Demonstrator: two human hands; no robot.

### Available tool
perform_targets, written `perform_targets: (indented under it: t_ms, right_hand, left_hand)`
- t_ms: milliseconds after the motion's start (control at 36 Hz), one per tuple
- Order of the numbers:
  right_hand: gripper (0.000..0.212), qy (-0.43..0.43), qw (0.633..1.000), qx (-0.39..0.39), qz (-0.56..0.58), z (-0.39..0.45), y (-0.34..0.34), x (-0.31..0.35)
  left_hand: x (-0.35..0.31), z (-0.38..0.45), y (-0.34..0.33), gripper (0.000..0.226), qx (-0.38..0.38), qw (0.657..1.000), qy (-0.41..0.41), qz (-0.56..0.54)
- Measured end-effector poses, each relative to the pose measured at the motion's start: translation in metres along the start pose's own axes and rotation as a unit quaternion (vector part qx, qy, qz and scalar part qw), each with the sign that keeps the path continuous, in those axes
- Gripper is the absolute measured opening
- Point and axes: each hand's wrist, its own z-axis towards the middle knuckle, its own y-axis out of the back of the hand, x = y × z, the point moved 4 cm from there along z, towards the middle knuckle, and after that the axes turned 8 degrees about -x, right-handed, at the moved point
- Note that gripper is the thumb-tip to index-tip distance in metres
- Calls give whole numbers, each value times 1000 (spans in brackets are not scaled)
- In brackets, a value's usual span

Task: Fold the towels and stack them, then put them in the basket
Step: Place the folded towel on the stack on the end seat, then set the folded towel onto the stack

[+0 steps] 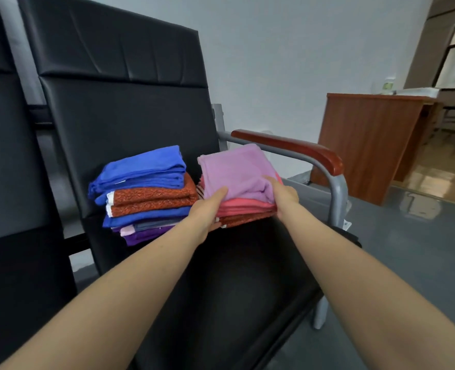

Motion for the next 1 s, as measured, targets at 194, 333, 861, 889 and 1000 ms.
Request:
perform_targets:
  t_ms: [194, 333, 861, 889, 1000]
  right_hand:
    - [90, 83, 994, 49, 42, -10, 3, -13]
    - [55, 171, 978, -86, -84, -57, 36, -7]
    - [33, 274, 895, 344, -79, -396, -109, -20]
    - [33, 269, 884, 373, -82, -417, -123, -25]
    - [33, 276, 836, 459, -116, -484, -175, -41]
  left_hand:
    - [7, -14, 10, 65, -13, 999, 22, 22]
    - [-4, -51, 30, 63, -8, 999, 24, 35]
    - [-43, -259, 323, 40, -198, 924, -207, 254]
    - [-39, -269, 348, 40, -217, 921, -208, 248]
    - [-15, -305, 444, 41, -301, 909, -195, 211]
